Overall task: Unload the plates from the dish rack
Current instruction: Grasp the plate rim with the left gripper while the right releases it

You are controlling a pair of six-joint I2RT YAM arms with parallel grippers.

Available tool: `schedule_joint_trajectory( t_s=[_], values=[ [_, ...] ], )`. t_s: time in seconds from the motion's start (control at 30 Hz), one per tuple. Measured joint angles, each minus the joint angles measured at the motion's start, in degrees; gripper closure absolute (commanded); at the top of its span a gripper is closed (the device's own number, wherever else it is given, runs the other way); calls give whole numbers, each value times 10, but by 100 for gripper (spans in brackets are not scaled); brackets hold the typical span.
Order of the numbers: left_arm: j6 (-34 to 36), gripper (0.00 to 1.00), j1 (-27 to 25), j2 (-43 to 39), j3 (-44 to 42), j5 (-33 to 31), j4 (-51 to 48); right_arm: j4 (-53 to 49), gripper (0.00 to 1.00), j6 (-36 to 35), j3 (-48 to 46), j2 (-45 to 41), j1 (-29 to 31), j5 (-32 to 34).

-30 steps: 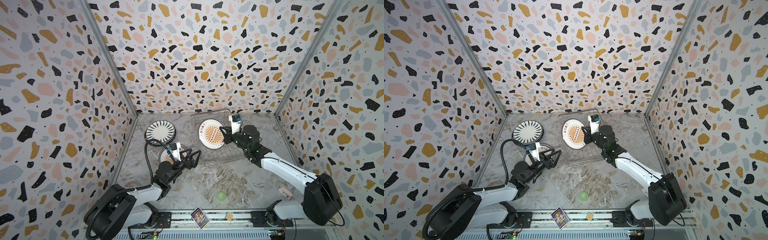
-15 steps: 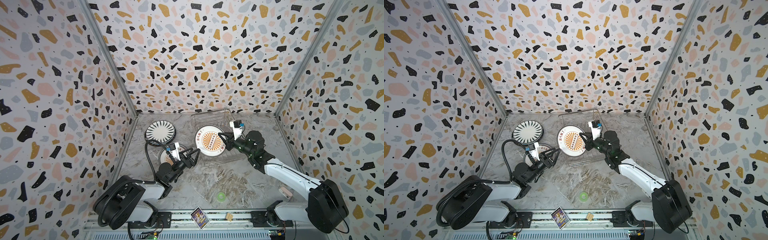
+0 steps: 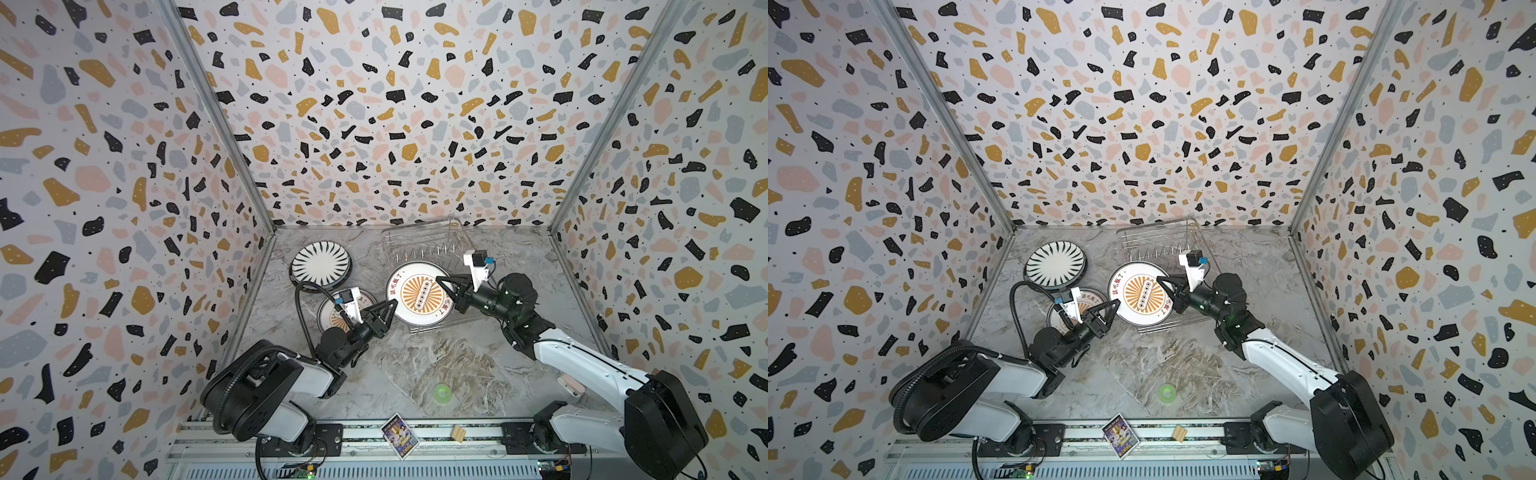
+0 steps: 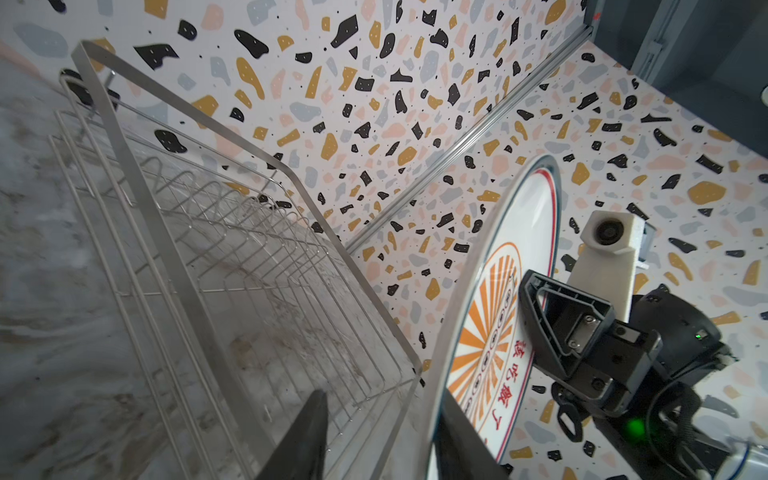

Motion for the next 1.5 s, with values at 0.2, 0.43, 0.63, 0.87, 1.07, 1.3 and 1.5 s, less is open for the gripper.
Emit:
schedule_joint_trajectory(
  t_s=[0.2,0.43,0.63,0.87,1.07,1.3,1.5],
  values=[
    [-6,82,-10,3,8,17,0,3,94,1,-21,-13,-3,-7],
    [3,94,-22,-23,9,24,-5,13,94,17,-21,-16,-17,-30],
    [7,96,-26,-59,5,29,-27,28,94,34,-21,-17,-23,-53],
    [31,100,-40,-109,-3,9,-76,32,94,39,-21,-16,-24,-69],
    [35,100,-43,-125,-3,-4,-104,30,80,33,-8,5,-27,-85],
    [41,100,-43,-158,-1,-13,-175,14,74,16,-7,21,-24,-89],
    [41,100,-26,-199,-1,-20,-217,-7,44,4,-6,21,-24,-62]
  ],
)
